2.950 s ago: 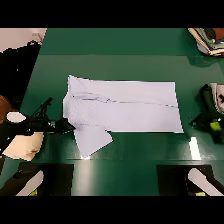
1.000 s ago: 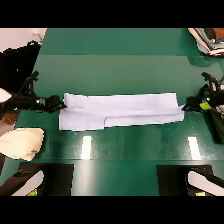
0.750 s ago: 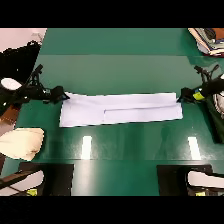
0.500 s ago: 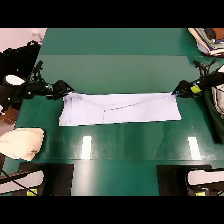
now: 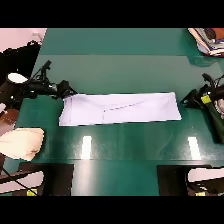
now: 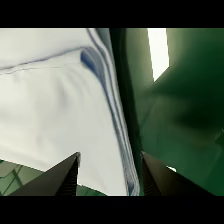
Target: Fold the shirts.
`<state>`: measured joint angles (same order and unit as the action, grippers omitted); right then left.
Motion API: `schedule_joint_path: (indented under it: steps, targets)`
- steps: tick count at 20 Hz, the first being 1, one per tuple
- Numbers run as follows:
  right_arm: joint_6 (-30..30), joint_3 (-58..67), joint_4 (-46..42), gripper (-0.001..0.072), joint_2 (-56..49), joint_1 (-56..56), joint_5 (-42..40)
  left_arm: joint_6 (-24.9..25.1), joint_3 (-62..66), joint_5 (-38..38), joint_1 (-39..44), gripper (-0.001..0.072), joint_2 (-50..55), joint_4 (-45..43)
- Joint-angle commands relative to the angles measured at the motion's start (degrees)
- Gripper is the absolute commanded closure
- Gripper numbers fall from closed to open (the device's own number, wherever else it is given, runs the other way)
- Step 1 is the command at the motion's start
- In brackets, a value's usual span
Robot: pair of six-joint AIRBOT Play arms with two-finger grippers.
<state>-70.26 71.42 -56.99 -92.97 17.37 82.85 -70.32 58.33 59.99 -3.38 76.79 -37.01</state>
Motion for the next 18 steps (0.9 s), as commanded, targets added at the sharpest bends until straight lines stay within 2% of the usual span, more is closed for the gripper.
schedule_joint_path:
  steps: [1, 3, 6, 7, 9, 10, 14, 18]
  targets:
    - [4.76, -6.12, 4.66, 0.0265, -0.17, 1.36, -4.2, 0.37, 0.07, -2.91, 6.71, 0.0687, 0.04, 0.44]
    - [4.87, -7.21, 4.96, 0.0266, -0.2, -0.44, -6.86, 0.26, 0.09, -7.48, 11.76, 0.0688, 0.04, -0.11]
    - [4.9, -5.03, 4.98, 0.028, -2.49, -4.63, -5.27, 0.15, 1.29, -11.04, 17.11, 0.0687, 0.96, -0.26]
    - [4.9, -3.93, 4.96, 0.0338, -3.58, -6.08, -4.31, 0.02, 2.49, -10.91, 18.71, 0.0688, 2.05, -0.31]
    - [5.64, -1.97, 4.96, 0.0634, -4.74, -8.33, -2.8, -0.44, 5.55, -10.69, 21.81, 0.0688, 5.07, -0.35]
    - [6.56, -0.85, 4.96, 0.0696, -4.63, -9.11, -1.81, -0.98, 7.3, -10.43, 23.23, 0.0688, 6.84, -0.46]
    - [4.7, 4.2, 5.92, 0.0696, 1.73, -10.03, 1.46, -4.68, 15.85, -8.13, 28.65, 0.0688, 15.54, -5.29]
    - [3.23, 11.82, 15.82, 0.0696, 9.84, -13.18, 2.84, -6.32, 22.91, -6.69, 32.17, 0.0688, 24.22, -6.88]
